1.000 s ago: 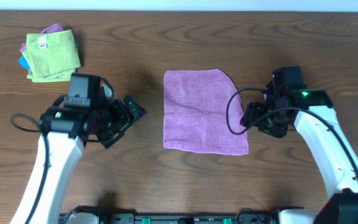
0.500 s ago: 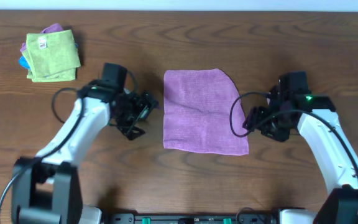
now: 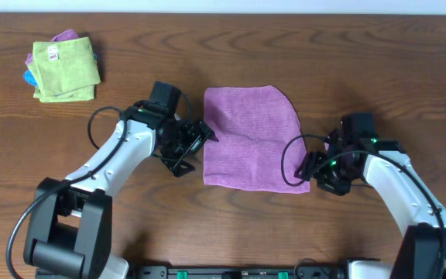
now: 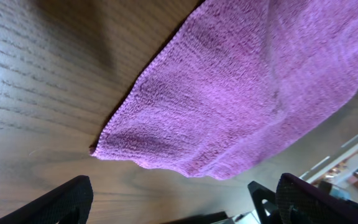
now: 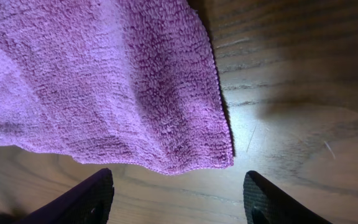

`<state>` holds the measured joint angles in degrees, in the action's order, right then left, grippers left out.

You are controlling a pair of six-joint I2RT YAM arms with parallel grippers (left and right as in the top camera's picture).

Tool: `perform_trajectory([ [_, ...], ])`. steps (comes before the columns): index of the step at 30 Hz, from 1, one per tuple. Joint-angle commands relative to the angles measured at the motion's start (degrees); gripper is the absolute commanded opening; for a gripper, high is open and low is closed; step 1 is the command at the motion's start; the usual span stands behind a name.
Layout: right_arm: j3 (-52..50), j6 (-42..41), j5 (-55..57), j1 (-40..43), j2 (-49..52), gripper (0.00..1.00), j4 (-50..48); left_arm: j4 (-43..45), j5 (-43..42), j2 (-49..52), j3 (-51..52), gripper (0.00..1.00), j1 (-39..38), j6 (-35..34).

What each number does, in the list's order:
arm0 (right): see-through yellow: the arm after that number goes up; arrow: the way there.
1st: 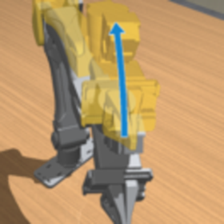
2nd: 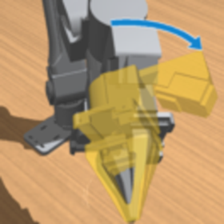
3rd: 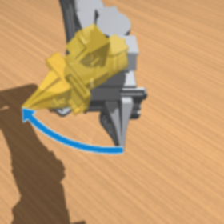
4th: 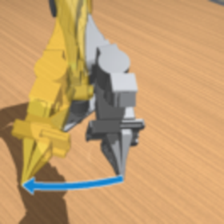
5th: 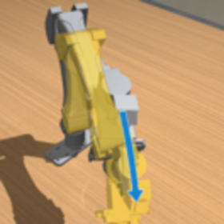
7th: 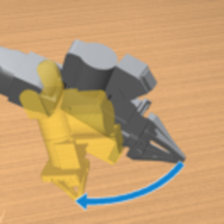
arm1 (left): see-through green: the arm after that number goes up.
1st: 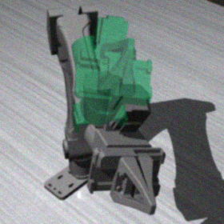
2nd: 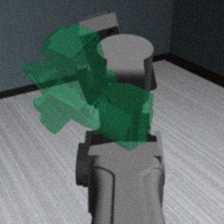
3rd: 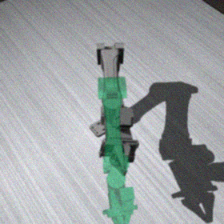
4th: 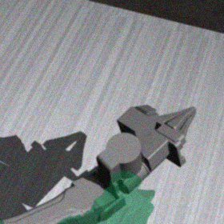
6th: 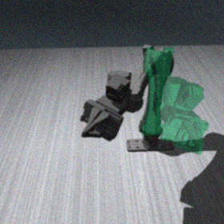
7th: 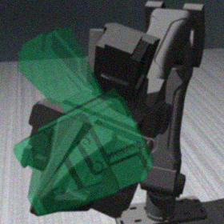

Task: Fold the cloth
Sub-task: 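Grasp the near corners of the purple cloth with both grippers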

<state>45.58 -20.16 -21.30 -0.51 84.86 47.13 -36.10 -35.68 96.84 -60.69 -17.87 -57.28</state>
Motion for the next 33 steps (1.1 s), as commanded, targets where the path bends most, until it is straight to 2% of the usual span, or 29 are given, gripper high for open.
perform_trajectory([
  [1,-0.50,-1.03,-1.44,0.87,-0.37,0.67,-0.26,-1.70,3.43,0.15,-0.42,0.95,-0.61,-0.66],
  [6,-0.50,-1.03,-1.46,0.87,-0.37,0.67,-1.11,-2.21,3.85,0.13,1.73,0.95,-0.70,-2.19],
  [16,-0.50,-1.03,-1.42,0.87,-0.37,0.68,-1.55,9.51,-1.90,0.13,11.13,0.96,-1.33,-8.92],
  [21,-1.38,-2.84,-0.20,0.87,-0.35,0.69,-2.40,11.39,-1.84,0.13,11.98,0.95,-1.81,-10.71],
  [28,-6.14,-7.06,-2.19,0.87,-0.35,0.69,-8.37,15.17,-0.20,0.24,13.00,0.95,-4.02,-13.09],
  [33,-7.89,-8.31,-3.08,0.87,-0.35,0.68,-10.95,15.82,1.68,0.24,13.00,0.99,-4.02,-14.12],
])
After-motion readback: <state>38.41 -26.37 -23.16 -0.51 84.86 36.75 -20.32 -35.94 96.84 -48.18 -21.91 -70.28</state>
